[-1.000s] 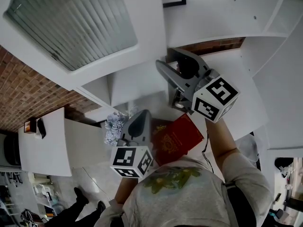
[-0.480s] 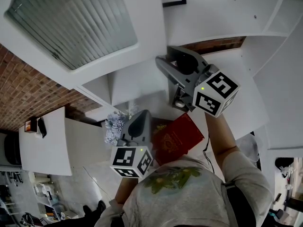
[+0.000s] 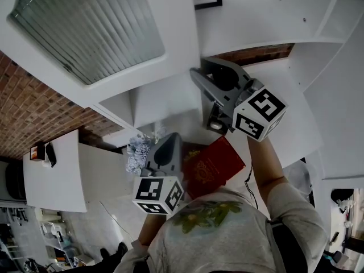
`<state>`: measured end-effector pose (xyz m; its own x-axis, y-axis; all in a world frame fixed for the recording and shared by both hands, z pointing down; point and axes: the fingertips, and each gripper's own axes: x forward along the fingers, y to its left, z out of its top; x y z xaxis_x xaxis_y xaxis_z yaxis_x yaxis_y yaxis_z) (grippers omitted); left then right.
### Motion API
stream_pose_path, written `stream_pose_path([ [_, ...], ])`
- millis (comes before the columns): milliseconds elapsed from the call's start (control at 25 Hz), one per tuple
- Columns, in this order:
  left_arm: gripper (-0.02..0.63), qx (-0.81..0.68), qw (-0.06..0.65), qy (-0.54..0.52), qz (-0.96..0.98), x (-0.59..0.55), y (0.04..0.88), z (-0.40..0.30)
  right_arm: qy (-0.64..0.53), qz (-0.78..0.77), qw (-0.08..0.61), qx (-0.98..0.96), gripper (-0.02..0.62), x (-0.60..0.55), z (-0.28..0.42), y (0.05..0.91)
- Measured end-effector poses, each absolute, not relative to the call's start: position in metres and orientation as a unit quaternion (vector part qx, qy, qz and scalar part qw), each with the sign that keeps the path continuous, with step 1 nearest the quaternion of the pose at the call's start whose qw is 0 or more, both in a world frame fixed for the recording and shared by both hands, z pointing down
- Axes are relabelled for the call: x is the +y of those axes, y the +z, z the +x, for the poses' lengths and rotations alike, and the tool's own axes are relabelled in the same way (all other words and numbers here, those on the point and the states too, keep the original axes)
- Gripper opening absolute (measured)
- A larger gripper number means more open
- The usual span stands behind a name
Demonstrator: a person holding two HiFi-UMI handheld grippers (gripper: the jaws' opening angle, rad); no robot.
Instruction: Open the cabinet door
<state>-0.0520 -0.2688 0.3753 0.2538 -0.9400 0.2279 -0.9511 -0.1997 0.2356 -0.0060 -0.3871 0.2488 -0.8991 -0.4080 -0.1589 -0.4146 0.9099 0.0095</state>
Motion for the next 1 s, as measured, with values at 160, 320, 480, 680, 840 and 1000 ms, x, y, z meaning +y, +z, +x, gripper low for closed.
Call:
stream_pose_path([
  [160,0.011,-0.611,0.165,0.016,0.774,-0.267,0.375,-0.053,0.025,-0.21,0.076,0.975,0.115,-0.383,-0.005,0.248],
  [320,0.011,-0.611,0.165,0.015,0.774,-0.266,0.376,-0.054,0.028,-0.209,0.077,0.975,0.11,-0.379,-0.002,0.249],
  [480,0.011,-0.609,0.164,0.013,0.776,-0.264,0.373,-0.051,0.036,-0.213,0.075,0.974,0.109,-0.374,-0.001,0.248],
  [680,0.011,-0.608,0.164,0.011,0.777,-0.261,0.373,-0.051,0.037,-0.217,0.073,0.973,0.106,-0.369,0.0,0.248],
  [840,0.011,-0.608,0.164,0.01,0.777,-0.258,0.372,-0.052,0.037,-0.219,0.069,0.972,0.104,-0.364,0.002,0.247],
  [1000,0.011,-0.607,0.162,0.01,0.778,-0.254,0.371,-0.051,0.034,-0.225,0.064,0.972,0.104,-0.359,0.003,0.247],
])
